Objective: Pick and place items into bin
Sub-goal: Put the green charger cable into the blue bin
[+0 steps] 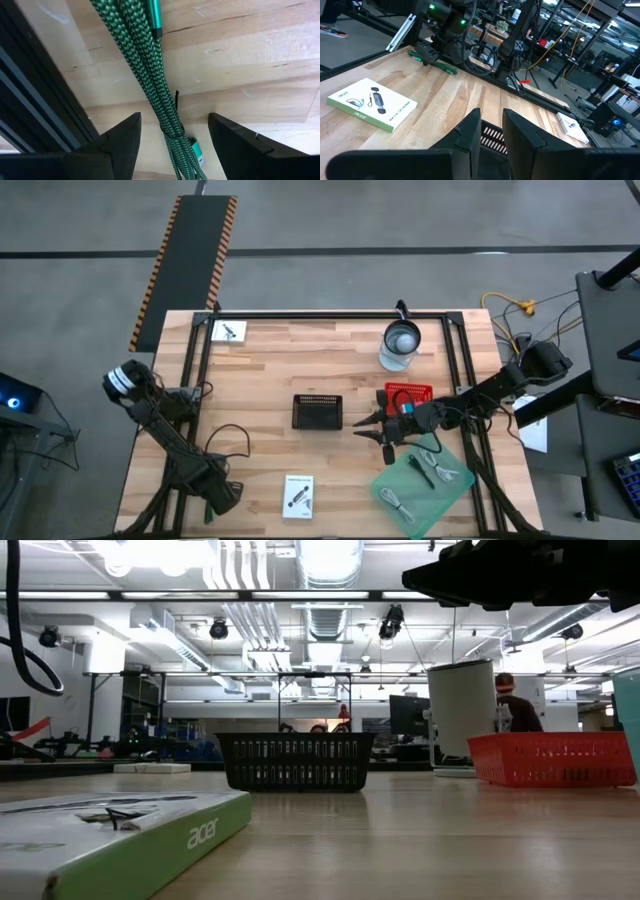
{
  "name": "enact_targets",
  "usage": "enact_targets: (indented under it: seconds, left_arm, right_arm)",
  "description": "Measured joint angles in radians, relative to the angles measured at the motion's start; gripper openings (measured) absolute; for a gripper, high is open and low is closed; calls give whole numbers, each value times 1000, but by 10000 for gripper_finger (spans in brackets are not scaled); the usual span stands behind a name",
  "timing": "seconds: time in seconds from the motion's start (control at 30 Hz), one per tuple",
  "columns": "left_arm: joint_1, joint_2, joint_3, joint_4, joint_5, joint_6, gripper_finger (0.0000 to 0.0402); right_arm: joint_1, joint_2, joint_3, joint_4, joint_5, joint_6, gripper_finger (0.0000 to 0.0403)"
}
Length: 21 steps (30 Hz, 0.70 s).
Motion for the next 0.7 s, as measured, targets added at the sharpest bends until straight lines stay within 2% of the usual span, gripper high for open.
enact_targets:
  seconds: [0.2,0.7]
  left_arm:
    - [-1,0,-19,46,-18,11,182]
    - [-2,1,-28,77,-84,150,17]
  right_arm:
    - [0,-1,0,0,0,0,68]
    - [0,-1,0,0,0,0,68]
